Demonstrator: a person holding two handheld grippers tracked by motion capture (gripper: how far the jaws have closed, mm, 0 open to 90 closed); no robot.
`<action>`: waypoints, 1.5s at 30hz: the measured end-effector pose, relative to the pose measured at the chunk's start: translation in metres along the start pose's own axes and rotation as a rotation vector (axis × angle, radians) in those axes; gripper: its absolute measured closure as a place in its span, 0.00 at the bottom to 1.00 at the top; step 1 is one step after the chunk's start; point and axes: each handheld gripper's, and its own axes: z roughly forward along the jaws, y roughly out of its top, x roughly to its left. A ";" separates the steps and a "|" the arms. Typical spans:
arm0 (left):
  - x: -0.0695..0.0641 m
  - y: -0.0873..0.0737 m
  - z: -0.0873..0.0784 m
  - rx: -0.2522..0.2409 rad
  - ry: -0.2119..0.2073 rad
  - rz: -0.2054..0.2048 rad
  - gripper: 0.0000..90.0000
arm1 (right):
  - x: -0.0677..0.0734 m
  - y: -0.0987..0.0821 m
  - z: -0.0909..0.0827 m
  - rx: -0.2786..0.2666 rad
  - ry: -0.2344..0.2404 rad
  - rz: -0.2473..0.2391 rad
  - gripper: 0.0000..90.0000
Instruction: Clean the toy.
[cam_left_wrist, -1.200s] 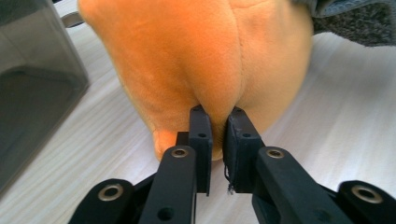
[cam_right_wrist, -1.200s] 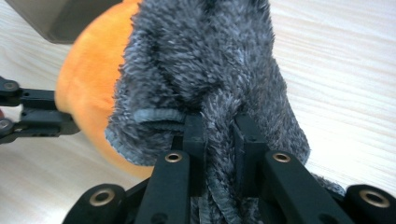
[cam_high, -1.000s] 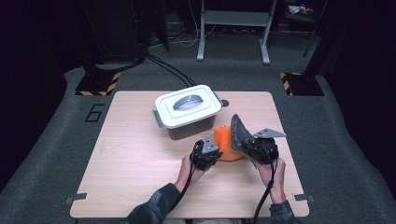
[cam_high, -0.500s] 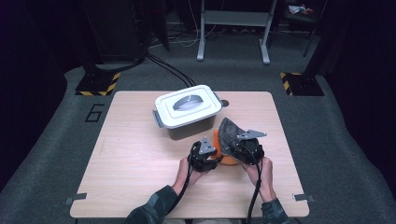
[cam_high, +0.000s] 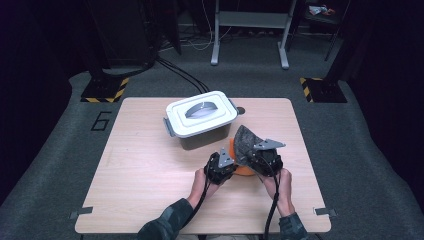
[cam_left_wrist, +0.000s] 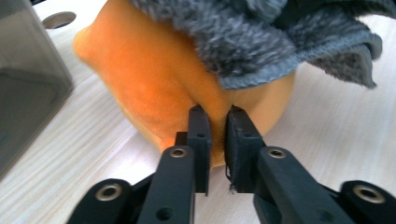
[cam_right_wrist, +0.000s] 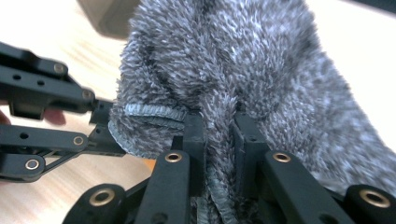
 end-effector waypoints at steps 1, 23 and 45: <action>0.000 0.001 -0.002 -0.013 -0.011 -0.010 0.93 | 0.004 0.003 -0.006 -0.019 -0.009 -0.015 0.87; 0.003 -0.002 -0.006 -0.005 -0.055 -0.049 0.94 | -0.012 -0.007 -0.006 0.013 -0.043 0.028 0.87; 0.012 -0.008 -0.005 0.007 -0.042 -0.049 0.93 | -0.070 -0.065 0.037 0.157 -0.055 0.245 0.87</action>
